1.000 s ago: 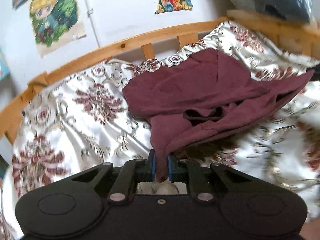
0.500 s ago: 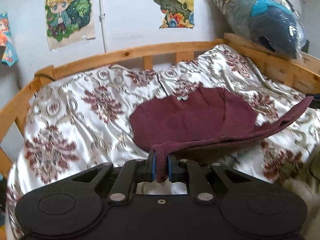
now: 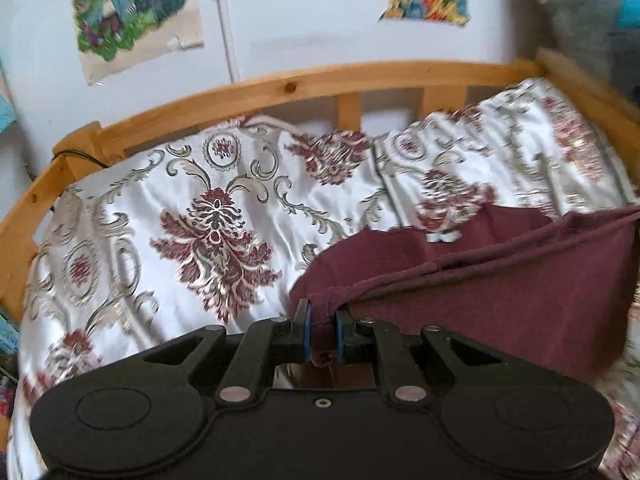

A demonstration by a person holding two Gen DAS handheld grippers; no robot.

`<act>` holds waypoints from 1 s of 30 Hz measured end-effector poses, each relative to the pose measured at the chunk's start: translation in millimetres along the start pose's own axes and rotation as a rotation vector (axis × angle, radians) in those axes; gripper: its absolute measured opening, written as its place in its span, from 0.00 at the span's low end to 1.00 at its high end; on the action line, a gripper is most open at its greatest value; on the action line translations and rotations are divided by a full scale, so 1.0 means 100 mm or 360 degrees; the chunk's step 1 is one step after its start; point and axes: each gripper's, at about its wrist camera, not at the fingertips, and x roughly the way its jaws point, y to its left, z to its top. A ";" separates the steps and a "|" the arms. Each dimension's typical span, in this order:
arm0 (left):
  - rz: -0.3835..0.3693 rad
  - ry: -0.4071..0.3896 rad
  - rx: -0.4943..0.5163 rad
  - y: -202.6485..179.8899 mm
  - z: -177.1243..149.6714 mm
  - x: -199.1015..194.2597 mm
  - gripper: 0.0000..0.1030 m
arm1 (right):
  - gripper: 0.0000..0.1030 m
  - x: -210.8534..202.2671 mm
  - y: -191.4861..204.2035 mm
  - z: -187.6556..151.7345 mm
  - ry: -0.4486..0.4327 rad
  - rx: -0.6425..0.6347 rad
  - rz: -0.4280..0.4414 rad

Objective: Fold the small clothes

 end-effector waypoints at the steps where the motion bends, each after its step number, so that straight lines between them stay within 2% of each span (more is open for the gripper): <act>1: 0.0009 0.0023 -0.0006 0.01 0.05 0.15 0.12 | 0.10 0.15 -0.01 0.00 0.0018 -0.0003 0.0008; 5: 0.0012 0.0143 -0.0068 0.05 0.15 0.72 0.12 | 0.10 0.74 -0.01 -0.05 0.0111 -0.0006 0.0052; 10: 0.0026 0.0220 -0.0101 0.06 0.16 1.24 0.12 | 0.10 1.29 0.06 -0.11 0.0211 -0.0015 0.0088; 18: 0.0046 0.0326 -0.0197 0.08 0.14 1.73 0.16 | 0.11 1.78 0.13 -0.21 0.0342 -0.0010 0.0161; 22: 0.0048 0.0339 -0.0287 0.14 0.11 1.78 0.29 | 0.12 1.86 0.14 -0.28 0.0374 0.0030 0.0176; 24: 0.0031 0.0327 -0.0343 0.21 0.11 1.76 0.40 | 0.14 1.88 0.13 -0.30 0.0383 0.0074 0.0187; 26: 0.0039 0.0300 -0.0379 0.27 0.10 1.70 0.63 | 0.23 1.88 0.10 -0.32 0.0389 0.0113 0.0186; 28: 0.0038 0.0255 -0.0409 0.34 0.08 1.62 0.77 | 0.31 1.86 0.07 -0.33 0.0388 0.0148 0.0186; 30: 0.0020 0.0209 -0.0445 0.40 0.02 1.52 0.82 | 0.45 1.83 0.02 -0.35 0.0394 0.0179 0.0186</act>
